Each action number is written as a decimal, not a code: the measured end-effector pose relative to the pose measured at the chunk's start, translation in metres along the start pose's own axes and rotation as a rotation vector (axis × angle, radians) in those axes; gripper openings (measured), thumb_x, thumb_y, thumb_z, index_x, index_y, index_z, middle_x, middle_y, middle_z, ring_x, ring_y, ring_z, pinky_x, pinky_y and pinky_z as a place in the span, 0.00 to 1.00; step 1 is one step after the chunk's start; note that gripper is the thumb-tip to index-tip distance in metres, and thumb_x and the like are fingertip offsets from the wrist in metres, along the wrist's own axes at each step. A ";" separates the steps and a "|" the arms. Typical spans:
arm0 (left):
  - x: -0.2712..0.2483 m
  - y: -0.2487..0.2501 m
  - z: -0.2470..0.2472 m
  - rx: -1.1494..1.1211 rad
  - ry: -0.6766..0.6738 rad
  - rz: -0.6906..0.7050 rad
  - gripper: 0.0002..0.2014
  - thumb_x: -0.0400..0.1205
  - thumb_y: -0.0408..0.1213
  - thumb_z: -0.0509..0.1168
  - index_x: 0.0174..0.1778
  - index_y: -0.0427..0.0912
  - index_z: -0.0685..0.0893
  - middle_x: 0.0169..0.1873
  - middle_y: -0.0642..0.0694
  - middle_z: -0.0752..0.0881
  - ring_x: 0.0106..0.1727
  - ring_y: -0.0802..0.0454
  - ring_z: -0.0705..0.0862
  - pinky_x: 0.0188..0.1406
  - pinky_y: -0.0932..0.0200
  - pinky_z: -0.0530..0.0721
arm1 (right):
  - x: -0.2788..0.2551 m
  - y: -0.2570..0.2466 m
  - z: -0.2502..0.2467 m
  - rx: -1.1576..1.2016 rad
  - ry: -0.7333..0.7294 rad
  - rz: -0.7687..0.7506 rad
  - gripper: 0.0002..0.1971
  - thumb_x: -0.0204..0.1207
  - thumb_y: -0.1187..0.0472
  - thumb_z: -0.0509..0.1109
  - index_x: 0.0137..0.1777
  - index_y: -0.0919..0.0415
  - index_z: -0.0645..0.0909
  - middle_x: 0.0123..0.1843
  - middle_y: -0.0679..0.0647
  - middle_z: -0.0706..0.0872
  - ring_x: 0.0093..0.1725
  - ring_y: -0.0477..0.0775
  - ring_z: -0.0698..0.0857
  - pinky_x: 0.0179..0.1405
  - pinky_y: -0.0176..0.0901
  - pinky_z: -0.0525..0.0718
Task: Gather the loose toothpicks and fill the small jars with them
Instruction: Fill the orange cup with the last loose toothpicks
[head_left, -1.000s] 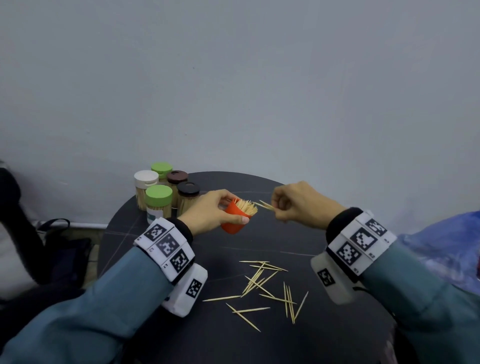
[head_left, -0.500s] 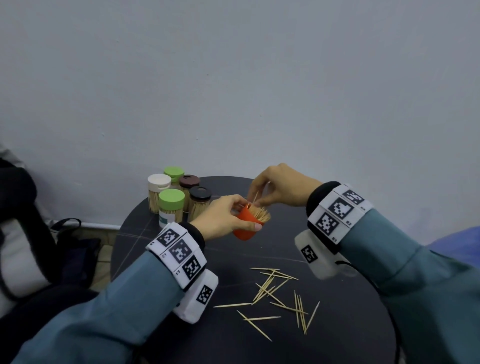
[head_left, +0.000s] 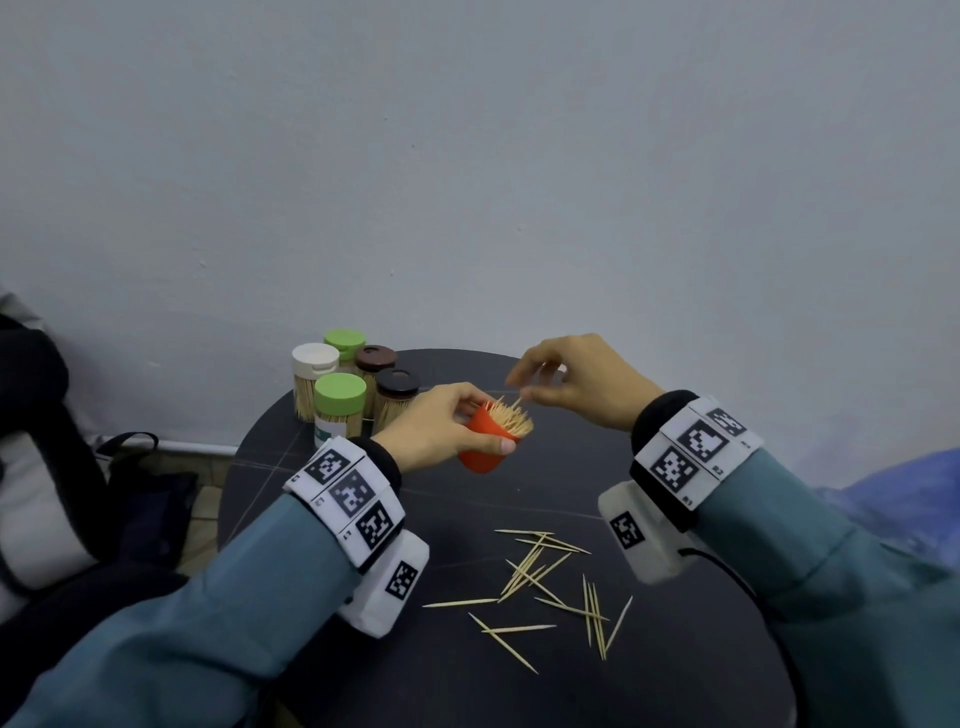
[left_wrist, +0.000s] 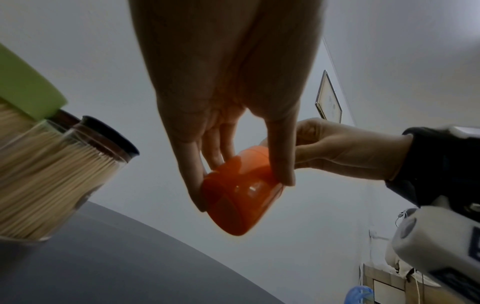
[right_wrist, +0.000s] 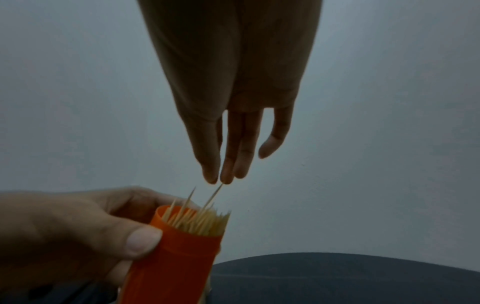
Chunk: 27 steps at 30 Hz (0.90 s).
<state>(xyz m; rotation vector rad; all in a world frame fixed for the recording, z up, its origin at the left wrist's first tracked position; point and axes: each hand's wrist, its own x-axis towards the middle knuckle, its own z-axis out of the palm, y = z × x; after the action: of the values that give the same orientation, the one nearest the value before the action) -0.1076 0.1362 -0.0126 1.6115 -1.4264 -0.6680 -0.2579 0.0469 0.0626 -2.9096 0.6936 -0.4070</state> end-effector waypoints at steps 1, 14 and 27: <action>0.000 0.000 -0.001 -0.001 0.004 0.000 0.29 0.70 0.42 0.78 0.67 0.42 0.78 0.58 0.47 0.82 0.57 0.54 0.80 0.57 0.62 0.78 | -0.002 0.004 0.001 0.021 0.030 0.015 0.06 0.75 0.63 0.71 0.51 0.57 0.87 0.48 0.48 0.88 0.39 0.38 0.79 0.38 0.18 0.73; -0.002 0.000 -0.003 0.017 0.010 -0.009 0.30 0.71 0.42 0.77 0.68 0.40 0.77 0.61 0.46 0.82 0.58 0.53 0.79 0.59 0.61 0.77 | -0.049 0.010 0.058 -0.124 -0.731 0.254 0.39 0.62 0.49 0.82 0.72 0.54 0.69 0.67 0.52 0.73 0.65 0.53 0.75 0.64 0.44 0.77; -0.001 0.000 -0.001 0.033 0.015 -0.021 0.31 0.70 0.43 0.77 0.68 0.40 0.77 0.61 0.45 0.82 0.58 0.52 0.80 0.61 0.58 0.79 | -0.048 -0.002 0.074 -0.041 -0.562 0.136 0.16 0.72 0.58 0.75 0.58 0.61 0.80 0.52 0.55 0.87 0.47 0.49 0.83 0.50 0.42 0.81</action>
<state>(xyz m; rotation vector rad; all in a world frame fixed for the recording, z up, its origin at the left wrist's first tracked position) -0.1066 0.1372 -0.0123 1.6557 -1.4176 -0.6464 -0.2766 0.0750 -0.0189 -2.7741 0.7930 0.4292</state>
